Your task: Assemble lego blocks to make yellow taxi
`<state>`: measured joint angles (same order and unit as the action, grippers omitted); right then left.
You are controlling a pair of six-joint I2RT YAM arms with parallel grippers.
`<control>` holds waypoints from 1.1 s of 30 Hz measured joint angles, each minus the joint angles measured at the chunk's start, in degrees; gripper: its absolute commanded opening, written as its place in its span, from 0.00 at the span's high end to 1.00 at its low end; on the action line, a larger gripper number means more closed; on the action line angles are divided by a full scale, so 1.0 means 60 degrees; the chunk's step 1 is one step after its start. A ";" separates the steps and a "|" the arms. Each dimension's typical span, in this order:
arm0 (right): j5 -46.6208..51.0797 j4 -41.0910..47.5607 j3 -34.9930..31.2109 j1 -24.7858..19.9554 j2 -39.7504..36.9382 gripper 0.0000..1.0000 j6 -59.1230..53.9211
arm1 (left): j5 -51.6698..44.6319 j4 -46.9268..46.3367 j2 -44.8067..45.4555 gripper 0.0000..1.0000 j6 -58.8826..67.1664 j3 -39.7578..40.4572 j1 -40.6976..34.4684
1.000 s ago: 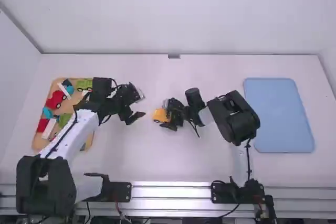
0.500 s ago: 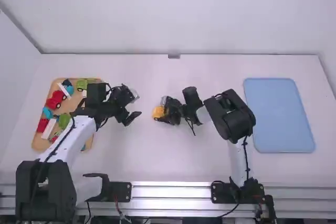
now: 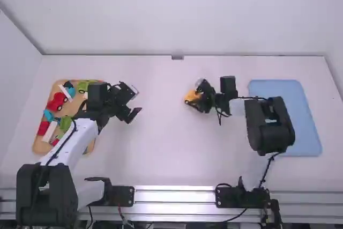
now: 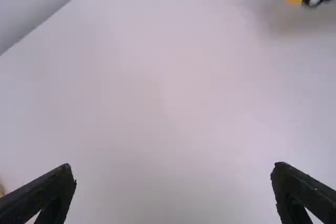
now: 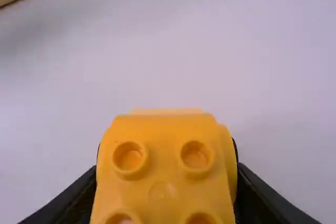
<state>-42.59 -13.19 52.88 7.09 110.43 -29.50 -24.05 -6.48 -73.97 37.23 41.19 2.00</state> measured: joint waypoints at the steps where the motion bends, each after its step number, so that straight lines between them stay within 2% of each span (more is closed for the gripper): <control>1: 0.0259 0.0284 -0.0004 -0.0153 -0.0211 0.71 -0.0040 | 0.0022 0.0025 0.0000 0.01 -0.0004 0.0000 -0.0004; 5: 0.2481 0.1606 0.0000 -0.1424 -0.1486 0.73 -0.0138 | 0.0058 0.0270 0.0000 0.01 0.0000 0.0000 0.0000; 11: 0.4674 0.1749 0.0000 -0.3402 -0.1785 0.69 0.0528 | 0.0058 0.0492 0.0000 0.01 0.0000 0.0000 -0.0004; 14: 0.5187 0.1727 0.0000 -0.4532 -0.1785 0.69 0.1049 | 0.0058 0.0517 0.0000 0.01 0.0000 0.0000 -0.0004; 19: 0.5472 0.1198 0.0000 -0.5705 -0.1519 0.70 0.1708 | 0.0055 0.0849 -0.0004 0.01 0.0000 0.0000 -0.0004; 21: 0.5512 0.1067 0.0000 -0.5916 -0.1322 0.69 0.1847 | 0.0051 0.0954 -0.0015 0.01 -0.0004 0.0000 -0.0004; 23: 0.5570 0.1024 0.0000 -0.6171 -0.0907 0.56 0.1963 | 0.0051 0.1231 -0.0091 0.01 -0.0007 -0.0029 -0.0004; 26: 0.5599 0.1129 0.0000 -0.6339 -0.0455 0.24 0.2106 | 0.0055 0.1603 -0.0306 0.01 -0.0007 -0.0164 -0.0004; 27: 0.5606 0.1166 -0.0004 -0.6346 -0.0401 0.04 0.2087 | 0.0055 0.1672 -0.0357 0.01 0.0000 -0.0222 -0.0004; 33: 0.5850 0.1770 0.0000 -0.6080 -0.0521 0.02 0.2138 | 0.0055 0.2328 -0.0419 0.01 -0.0688 -0.0484 -0.0004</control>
<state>-7.49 -2.57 52.88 -29.39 107.31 -16.67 -23.73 7.49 -76.49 33.10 38.28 1.98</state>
